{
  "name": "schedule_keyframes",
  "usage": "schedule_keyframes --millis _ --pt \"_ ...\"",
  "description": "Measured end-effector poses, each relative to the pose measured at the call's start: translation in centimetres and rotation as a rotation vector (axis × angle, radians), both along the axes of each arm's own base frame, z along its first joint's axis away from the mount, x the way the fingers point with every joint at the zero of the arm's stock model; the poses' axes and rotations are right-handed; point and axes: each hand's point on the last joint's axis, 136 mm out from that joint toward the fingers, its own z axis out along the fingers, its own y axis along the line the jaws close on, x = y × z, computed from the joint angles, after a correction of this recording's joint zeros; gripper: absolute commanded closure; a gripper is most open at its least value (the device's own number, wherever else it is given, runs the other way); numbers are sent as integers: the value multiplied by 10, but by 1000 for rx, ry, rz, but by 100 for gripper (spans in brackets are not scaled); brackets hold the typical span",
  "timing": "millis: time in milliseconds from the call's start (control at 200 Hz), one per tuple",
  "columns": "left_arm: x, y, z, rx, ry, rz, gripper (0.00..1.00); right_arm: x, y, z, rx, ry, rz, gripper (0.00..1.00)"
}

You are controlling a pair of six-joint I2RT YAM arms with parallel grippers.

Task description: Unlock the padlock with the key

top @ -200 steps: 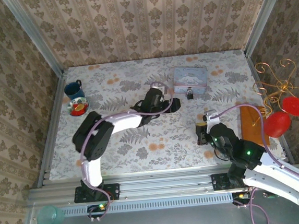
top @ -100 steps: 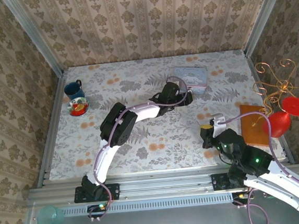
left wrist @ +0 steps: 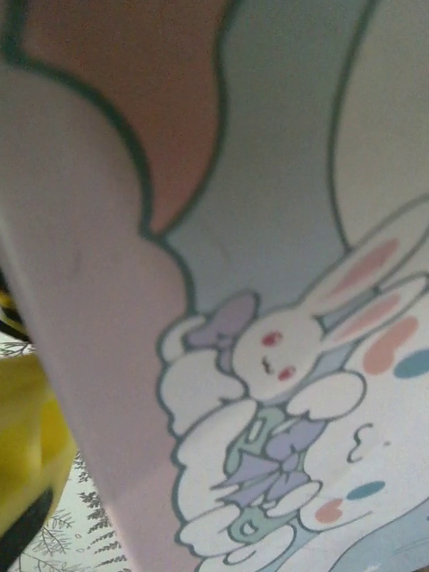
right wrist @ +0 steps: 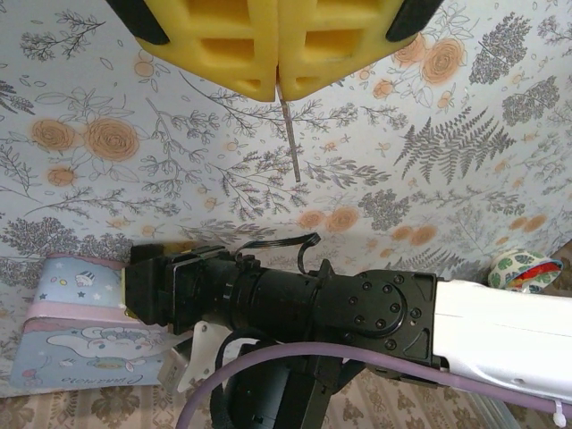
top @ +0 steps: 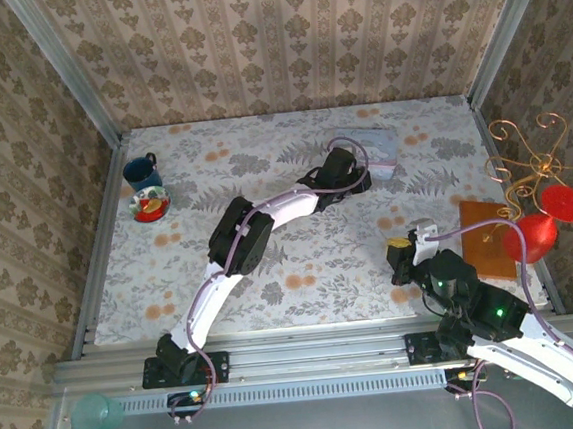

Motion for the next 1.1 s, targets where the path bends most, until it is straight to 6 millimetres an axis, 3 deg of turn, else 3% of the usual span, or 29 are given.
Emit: schedule_keyframes --millis 320,445,615,825,955,1100 --pt "0 1 -3 -10 6 15 91 1 1 -6 -19 18 0 100" --pt "-6 15 -3 -24 10 35 95 3 5 -17 -43 49 5 100" --pt "-13 59 -2 -32 34 88 96 6 17 -32 -55 113 30 100" --pt "-28 134 -4 -7 55 173 97 8 33 -50 -51 201 64 100" --pt "-46 175 -6 13 58 217 97 9 41 -65 -57 264 69 100" --pt "-79 201 -8 18 69 220 97 9 51 -92 -76 374 73 100"
